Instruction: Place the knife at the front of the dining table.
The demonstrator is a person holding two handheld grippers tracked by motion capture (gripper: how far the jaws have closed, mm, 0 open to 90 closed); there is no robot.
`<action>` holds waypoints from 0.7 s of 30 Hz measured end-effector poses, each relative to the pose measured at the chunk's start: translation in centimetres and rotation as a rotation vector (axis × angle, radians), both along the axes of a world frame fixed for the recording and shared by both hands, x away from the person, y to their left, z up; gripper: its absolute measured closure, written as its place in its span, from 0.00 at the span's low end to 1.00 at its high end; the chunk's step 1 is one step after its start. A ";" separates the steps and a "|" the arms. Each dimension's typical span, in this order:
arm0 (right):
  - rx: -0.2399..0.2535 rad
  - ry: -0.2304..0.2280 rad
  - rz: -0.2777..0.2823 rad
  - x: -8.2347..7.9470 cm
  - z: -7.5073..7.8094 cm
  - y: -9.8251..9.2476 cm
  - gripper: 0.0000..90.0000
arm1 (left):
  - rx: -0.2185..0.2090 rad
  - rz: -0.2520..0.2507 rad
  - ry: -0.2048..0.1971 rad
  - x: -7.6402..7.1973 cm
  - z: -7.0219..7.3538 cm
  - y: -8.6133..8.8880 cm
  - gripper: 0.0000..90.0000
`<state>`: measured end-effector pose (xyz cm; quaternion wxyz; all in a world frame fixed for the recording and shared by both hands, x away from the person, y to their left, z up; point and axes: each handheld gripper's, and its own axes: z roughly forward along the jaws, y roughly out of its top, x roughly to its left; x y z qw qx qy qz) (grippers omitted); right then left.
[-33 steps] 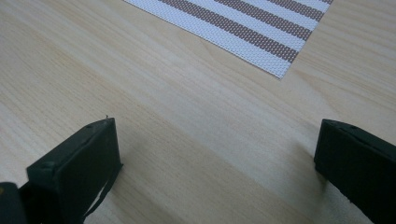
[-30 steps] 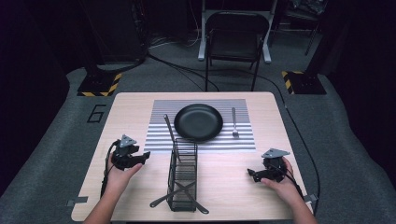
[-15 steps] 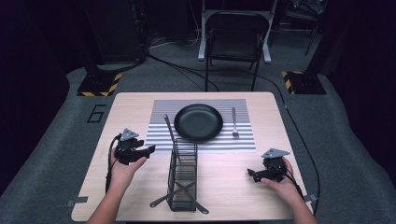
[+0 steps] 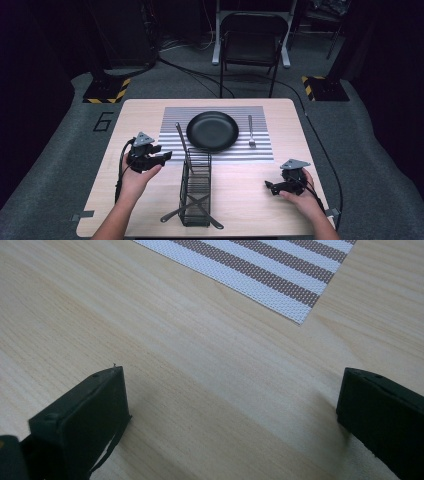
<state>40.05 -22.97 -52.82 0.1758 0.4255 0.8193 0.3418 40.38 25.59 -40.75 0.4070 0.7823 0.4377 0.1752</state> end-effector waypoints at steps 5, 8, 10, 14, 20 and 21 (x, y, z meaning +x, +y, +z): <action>0.000 0.001 0.000 0.0 0.0 0.0 0.00 | -0.016 -0.036 -0.009 -0.2 1.0 -1.0 0.58; 0.001 0.001 -0.001 0.0 0.0 0.0 0.00 | -0.019 -0.053 -0.023 -0.4 1.6 -1.5 0.58; 0.001 0.001 -0.001 0.0 0.0 0.0 0.00 | -0.032 -0.060 -0.031 -0.5 2.0 -2.0 0.56; 0.000 0.001 0.000 0.0 0.0 0.0 0.00 | -0.035 -0.079 -0.023 -0.3 2.2 -2.6 0.57; 0.000 0.000 -0.001 0.0 0.0 0.0 0.00 | -0.049 -0.089 -0.032 -0.2 2.4 -3.8 0.57; 0.000 0.000 -0.001 0.0 0.0 0.0 0.00 | -0.049 -0.089 -0.032 -0.2 2.4 -3.8 0.57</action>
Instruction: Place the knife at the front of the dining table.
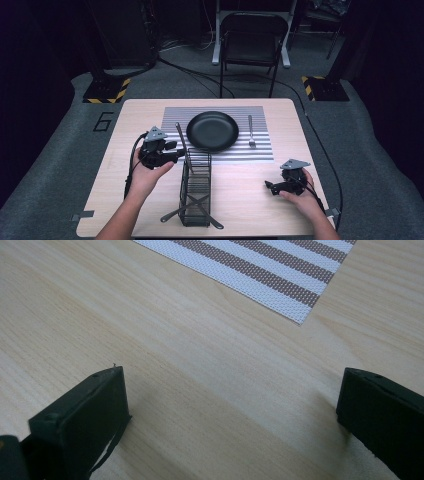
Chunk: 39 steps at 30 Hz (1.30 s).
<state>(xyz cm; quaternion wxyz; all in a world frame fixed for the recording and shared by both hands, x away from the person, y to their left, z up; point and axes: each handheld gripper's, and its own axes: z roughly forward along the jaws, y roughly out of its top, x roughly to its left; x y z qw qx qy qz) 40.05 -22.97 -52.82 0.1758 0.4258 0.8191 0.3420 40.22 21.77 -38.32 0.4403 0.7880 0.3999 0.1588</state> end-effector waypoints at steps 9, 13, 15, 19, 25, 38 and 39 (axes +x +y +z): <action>-0.001 0.000 0.001 0.0 0.0 0.0 0.00 | 0.008 0.023 -0.004 0.7 -0.8 -1.0 0.57; 0.000 0.000 0.000 0.0 0.0 0.0 0.00 | -0.003 0.023 -0.016 1.0 -1.2 -1.3 0.62; 0.000 0.001 0.000 0.0 0.0 0.0 0.00 | -0.002 0.024 -0.015 1.0 -1.3 -1.4 0.63; -0.001 -0.001 0.001 0.0 0.0 0.0 0.00 | -0.012 0.022 -0.009 1.1 -1.5 -1.5 0.64; -0.001 -0.001 0.001 0.0 0.0 0.0 0.00 | -0.033 0.004 0.002 1.2 -1.8 -1.8 0.72; -0.001 0.000 0.001 0.0 0.0 0.0 0.00 | -0.021 0.004 -0.040 0.5 -1.7 -1.9 0.90; -0.001 -0.001 0.001 0.0 0.0 0.0 0.00 | -0.027 0.007 -0.044 0.4 -1.8 -2.0 0.90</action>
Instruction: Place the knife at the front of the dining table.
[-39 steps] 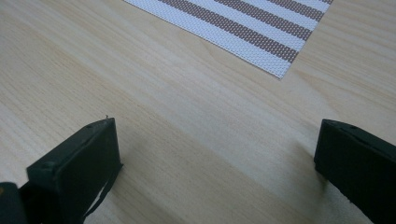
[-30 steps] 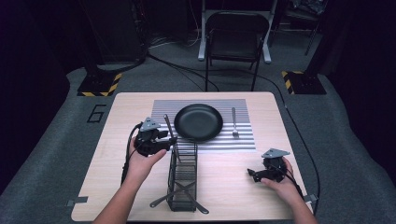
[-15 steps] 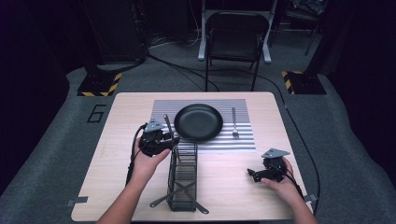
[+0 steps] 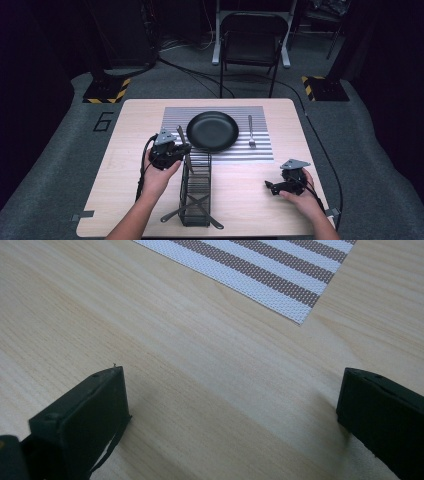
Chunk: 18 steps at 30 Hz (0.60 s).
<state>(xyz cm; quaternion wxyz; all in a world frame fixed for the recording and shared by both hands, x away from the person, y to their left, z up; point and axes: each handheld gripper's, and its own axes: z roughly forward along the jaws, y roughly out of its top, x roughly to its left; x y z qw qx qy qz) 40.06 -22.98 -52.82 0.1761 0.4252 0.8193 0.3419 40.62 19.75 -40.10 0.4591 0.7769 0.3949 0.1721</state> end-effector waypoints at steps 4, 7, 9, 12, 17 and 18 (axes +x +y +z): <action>0.000 0.001 0.000 0.0 0.0 0.0 0.00 | 0.003 0.008 -0.005 -0.1 0.0 -0.2 0.91; 0.000 0.000 0.000 0.0 0.0 0.0 0.00 | 0.000 0.014 -0.002 -0.1 0.0 -0.2 0.91; 0.000 0.000 0.000 0.0 0.0 0.0 0.00 | 0.003 0.014 0.000 -0.1 0.1 -0.2 0.91; 0.000 0.000 0.000 0.0 0.0 0.0 0.00 | 0.004 0.011 0.008 -0.2 0.2 -0.2 0.91; 0.000 0.000 0.000 0.0 0.0 0.0 0.00 | 0.025 -0.004 0.012 -0.3 0.6 -0.2 0.92; 0.000 0.000 0.000 0.0 0.0 0.0 0.00 | 0.022 -0.003 0.013 -0.3 0.7 -0.2 0.92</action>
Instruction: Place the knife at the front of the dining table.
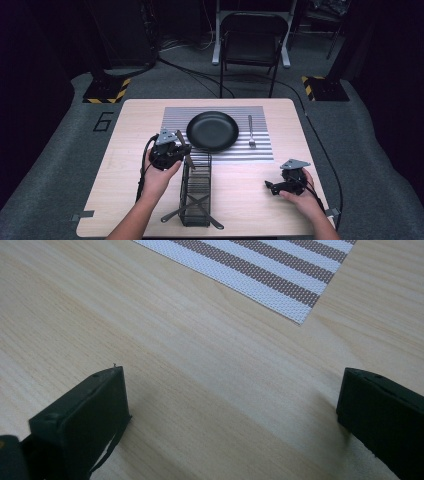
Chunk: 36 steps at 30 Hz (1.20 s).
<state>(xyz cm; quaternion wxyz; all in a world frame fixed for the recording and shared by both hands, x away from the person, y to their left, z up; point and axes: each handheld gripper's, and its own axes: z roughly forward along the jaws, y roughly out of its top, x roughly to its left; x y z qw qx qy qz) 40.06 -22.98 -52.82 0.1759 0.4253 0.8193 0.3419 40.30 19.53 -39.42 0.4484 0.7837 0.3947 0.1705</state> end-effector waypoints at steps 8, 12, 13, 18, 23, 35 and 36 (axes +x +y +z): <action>0.000 0.000 0.000 0.0 0.0 0.0 0.00 | -0.003 -0.012 -0.004 -0.4 1.0 0.3 0.92; 0.001 0.000 0.000 0.0 0.0 0.0 0.00 | -0.006 -0.010 -0.005 -0.8 1.7 0.5 0.92; 0.000 0.000 0.000 0.0 0.0 0.0 0.00 | -0.014 -0.013 0.001 -0.9 2.1 0.6 0.92; 0.000 0.000 0.000 0.0 0.0 0.0 0.00 | -0.019 -0.005 -0.007 -0.9 2.8 0.8 0.92; 0.000 0.000 0.000 0.0 0.0 0.0 0.00 | -0.010 0.001 -0.019 -0.3 3.6 0.7 0.92; 0.001 0.000 0.000 0.0 0.0 0.0 0.00 | -0.032 0.016 -0.041 0.8 4.1 0.0 0.92; 0.000 0.000 0.000 0.0 0.0 0.0 0.00 | -0.030 0.016 -0.044 0.9 4.2 -0.1 0.92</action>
